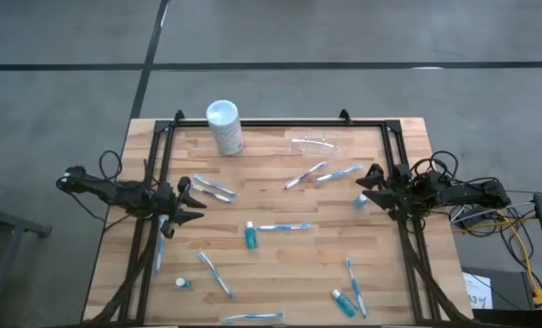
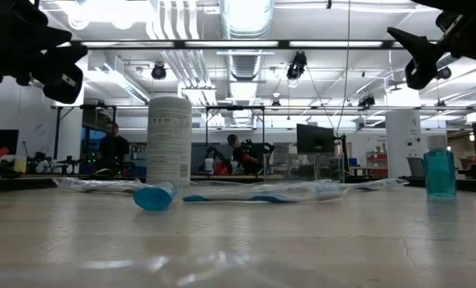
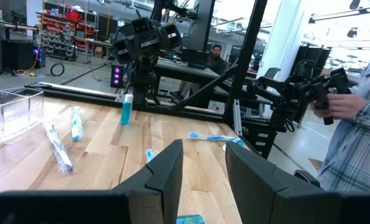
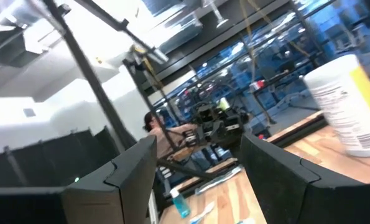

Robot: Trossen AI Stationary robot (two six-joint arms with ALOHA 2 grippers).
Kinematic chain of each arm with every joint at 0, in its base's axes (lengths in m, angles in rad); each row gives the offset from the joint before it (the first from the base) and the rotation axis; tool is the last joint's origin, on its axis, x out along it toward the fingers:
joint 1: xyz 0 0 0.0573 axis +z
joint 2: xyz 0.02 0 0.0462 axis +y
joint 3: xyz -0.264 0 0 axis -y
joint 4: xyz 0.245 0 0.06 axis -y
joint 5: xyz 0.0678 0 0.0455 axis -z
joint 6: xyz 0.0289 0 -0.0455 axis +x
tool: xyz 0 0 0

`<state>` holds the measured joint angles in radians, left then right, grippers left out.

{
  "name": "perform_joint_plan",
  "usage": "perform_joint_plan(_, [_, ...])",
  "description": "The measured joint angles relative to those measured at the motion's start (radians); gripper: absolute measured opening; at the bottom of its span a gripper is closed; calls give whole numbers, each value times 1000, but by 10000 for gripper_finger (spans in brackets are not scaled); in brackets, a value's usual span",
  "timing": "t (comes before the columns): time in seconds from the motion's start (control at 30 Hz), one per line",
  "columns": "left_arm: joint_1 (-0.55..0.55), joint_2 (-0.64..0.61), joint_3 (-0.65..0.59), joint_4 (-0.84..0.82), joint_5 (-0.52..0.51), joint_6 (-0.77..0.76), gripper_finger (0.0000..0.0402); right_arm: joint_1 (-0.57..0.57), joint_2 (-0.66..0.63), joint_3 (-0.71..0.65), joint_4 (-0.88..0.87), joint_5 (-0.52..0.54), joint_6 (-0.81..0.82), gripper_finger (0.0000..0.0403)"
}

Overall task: Pick & Place toothbrushing station
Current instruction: Put the blue mouthwash into the middle of the transparent organizer

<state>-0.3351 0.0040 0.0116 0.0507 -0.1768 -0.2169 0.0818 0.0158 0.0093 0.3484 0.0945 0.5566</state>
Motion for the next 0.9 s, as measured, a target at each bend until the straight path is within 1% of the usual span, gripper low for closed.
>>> perform_joint_plan(0.53, [0, 0, 0, 0, 0, 0, 126, 0, 0, 0, -32, 40, 13, 228])
perform_joint_plan(0.6, [0, 0, 0, 0, 0, 0, 126, 0, 0, 14, -58, 40, 12, 228])
perform_joint_plan(0.67, [0, 0, 0, 0, 0, 0, 126, 0, 0, 43, -119, 40, 11, 228])
perform_joint_plan(0.83, [0, 0, 0, 0, 0, 0, 126, 0, 6, 179, -403, 48, -7, 228])
perform_joint_plan(0.9, [0, 0, 0, 0, 0, 0, 126, 0, 19, 236, -483, 63, -9, 228])
